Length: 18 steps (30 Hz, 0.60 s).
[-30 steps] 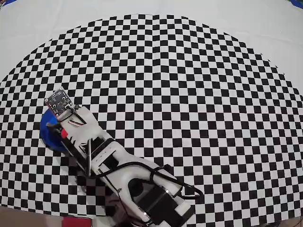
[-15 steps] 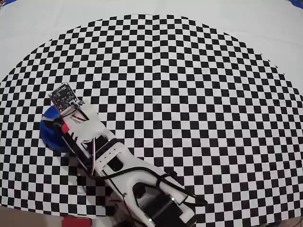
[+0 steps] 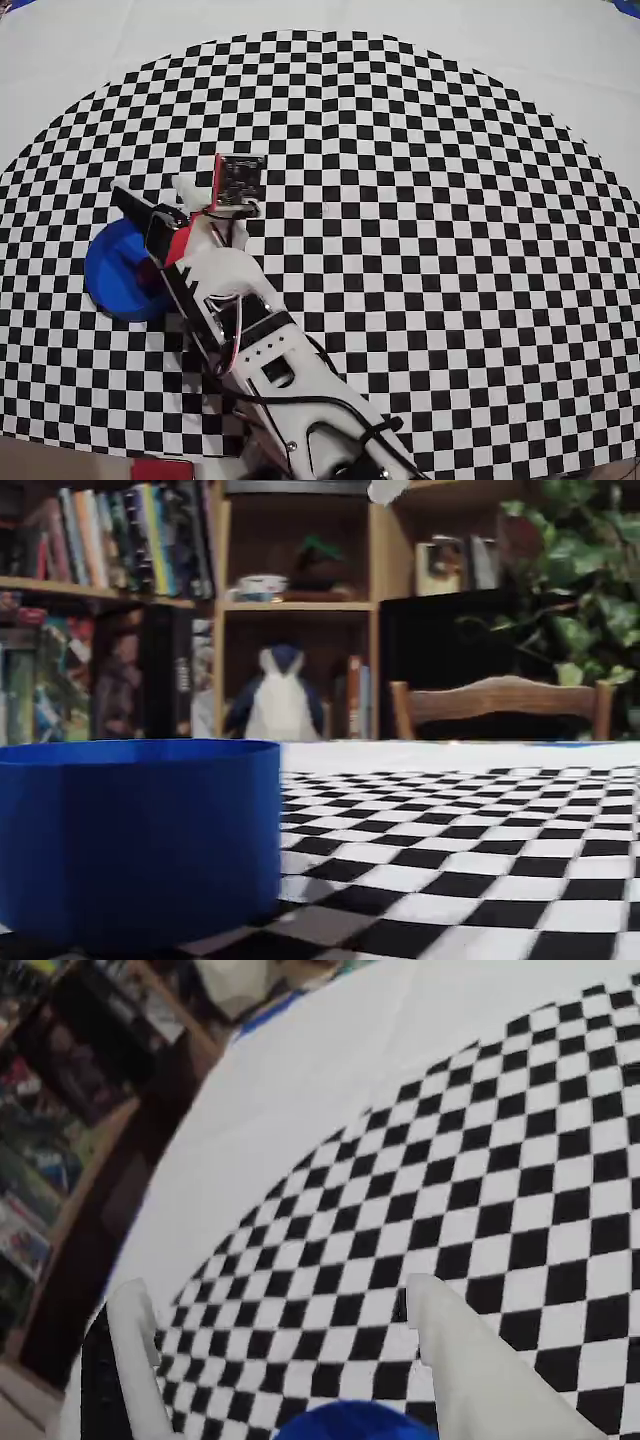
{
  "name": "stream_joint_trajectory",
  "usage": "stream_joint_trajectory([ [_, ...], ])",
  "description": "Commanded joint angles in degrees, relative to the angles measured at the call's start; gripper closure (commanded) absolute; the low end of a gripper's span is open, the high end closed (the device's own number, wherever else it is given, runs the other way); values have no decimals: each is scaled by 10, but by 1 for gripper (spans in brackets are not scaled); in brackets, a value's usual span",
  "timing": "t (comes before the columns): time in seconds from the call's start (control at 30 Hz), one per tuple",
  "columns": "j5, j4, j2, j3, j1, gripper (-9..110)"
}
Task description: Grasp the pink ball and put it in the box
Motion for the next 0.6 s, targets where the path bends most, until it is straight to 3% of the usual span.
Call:
stream_joint_trajectory([
  [0.0, 56, -5, 49, 17, 59, 73],
  [0.17, 167, 6, 76, 27, 154, 79],
  [0.33, 302, 87, 118, 18, 228, 101],
  [0.57, 457, 247, 175, 19, 273, 101],
])
